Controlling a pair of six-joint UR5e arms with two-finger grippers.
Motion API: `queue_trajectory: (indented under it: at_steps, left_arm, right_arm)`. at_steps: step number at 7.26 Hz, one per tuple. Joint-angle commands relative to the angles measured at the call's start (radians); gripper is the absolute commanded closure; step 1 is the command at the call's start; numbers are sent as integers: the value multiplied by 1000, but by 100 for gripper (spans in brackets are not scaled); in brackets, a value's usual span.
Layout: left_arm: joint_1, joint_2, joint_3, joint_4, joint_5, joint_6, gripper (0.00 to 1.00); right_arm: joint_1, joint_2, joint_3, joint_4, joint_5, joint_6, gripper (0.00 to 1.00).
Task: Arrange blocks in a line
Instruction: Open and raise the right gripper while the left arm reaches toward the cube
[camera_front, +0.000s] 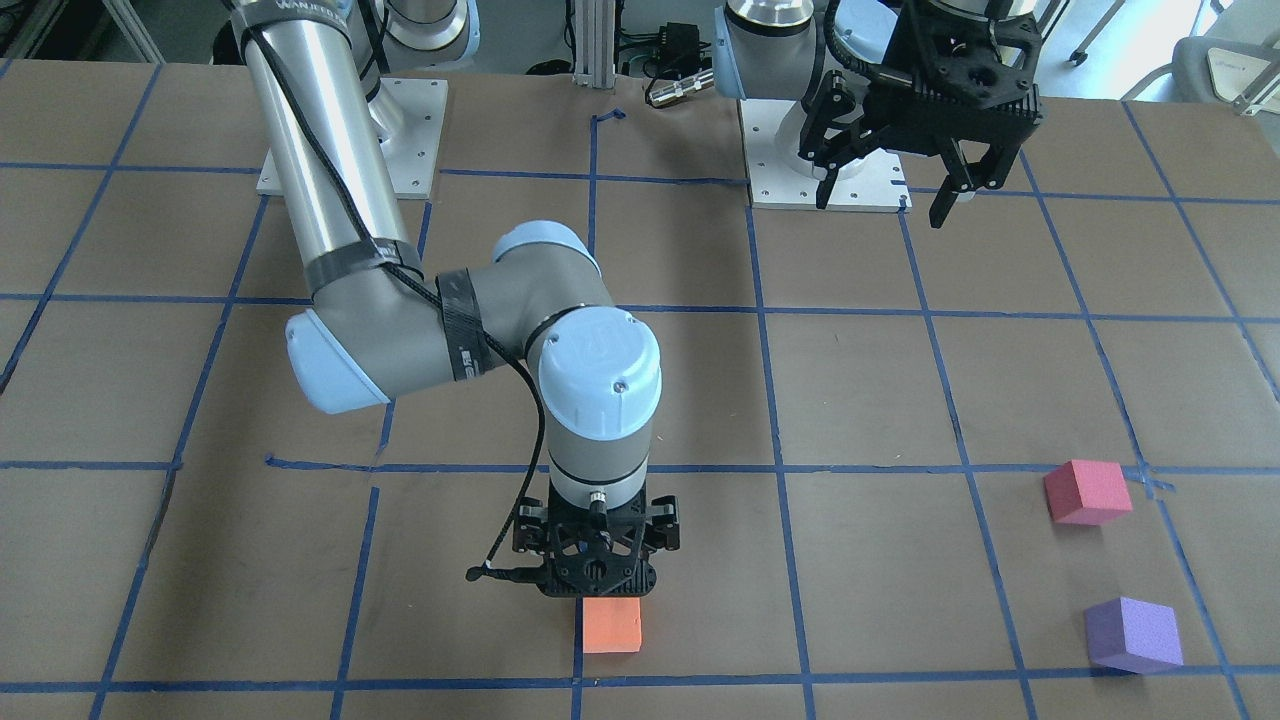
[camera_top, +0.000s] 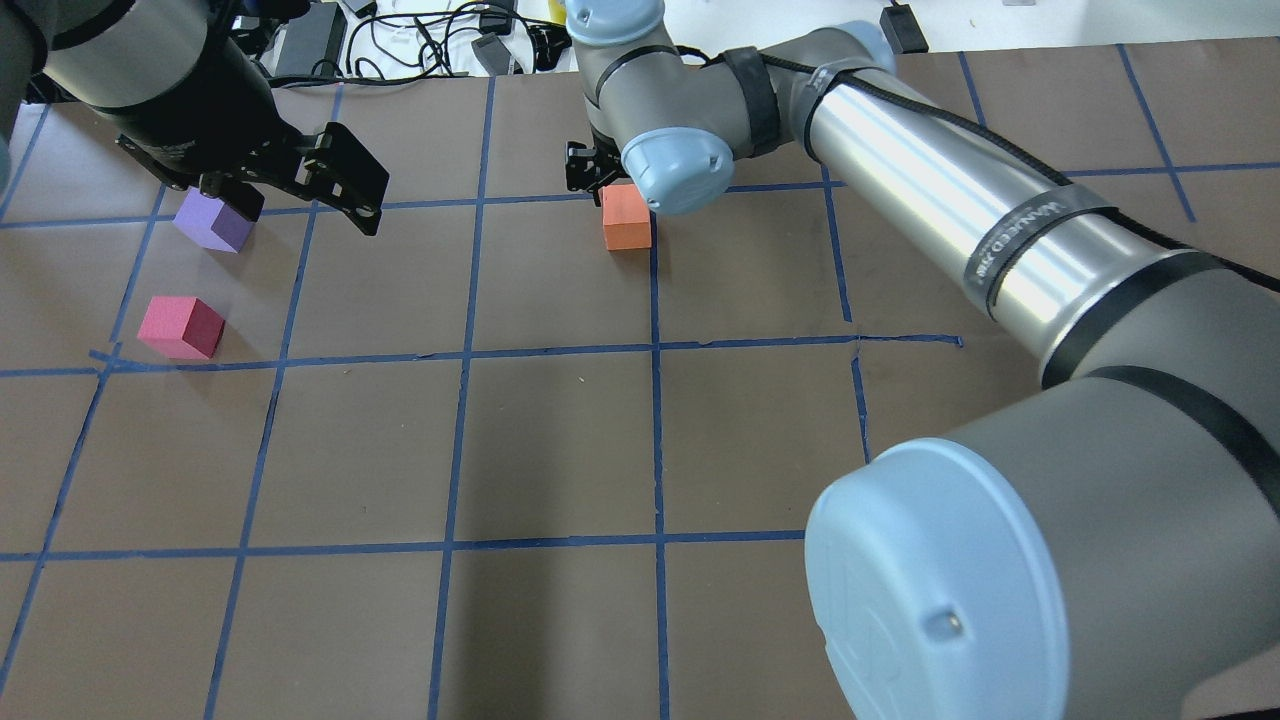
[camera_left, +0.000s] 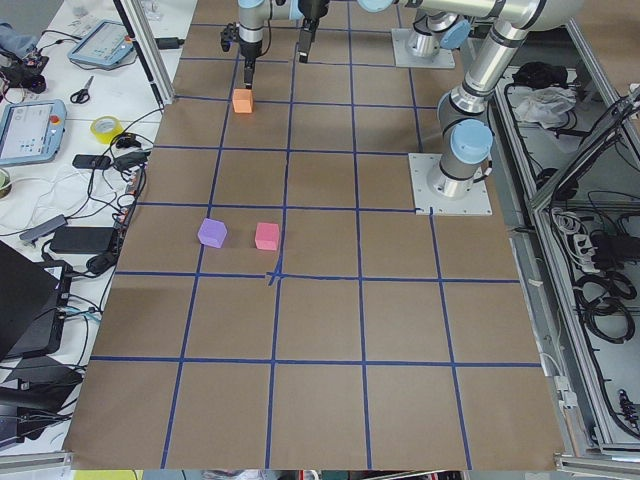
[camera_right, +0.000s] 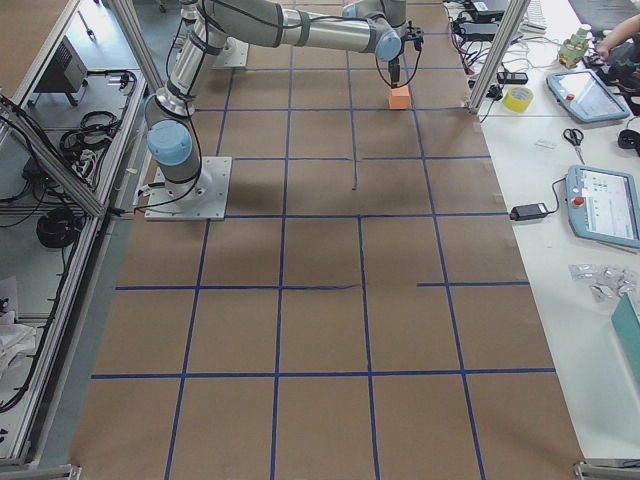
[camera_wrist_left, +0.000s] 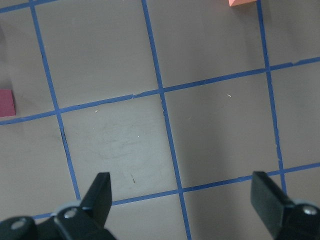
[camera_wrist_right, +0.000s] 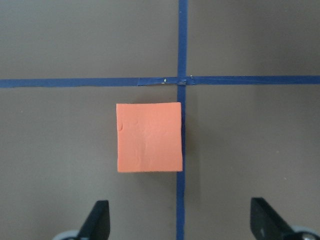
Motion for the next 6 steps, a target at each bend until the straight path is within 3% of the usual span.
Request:
queue_trajectory:
  at_steps: [1, 3, 4, 6]
  left_arm:
    - [5, -6, 12, 37, 25, -1, 0]
    - [-1, -60, 22, 46, 109, 40, 0]
    - [-39, -115, 22, 102, 46, -2, 0]
    - [-144, -255, 22, 271, 22, -132, 0]
  right_arm:
    - [-75, -105, 18, 94, 7, -70, 0]
    - [-181, -235, 106, 157, 4, -335, 0]
    - [-216, -329, 198, 146, 6, -407, 3]
    - [-339, -507, 373, 160, 6, -562, 0]
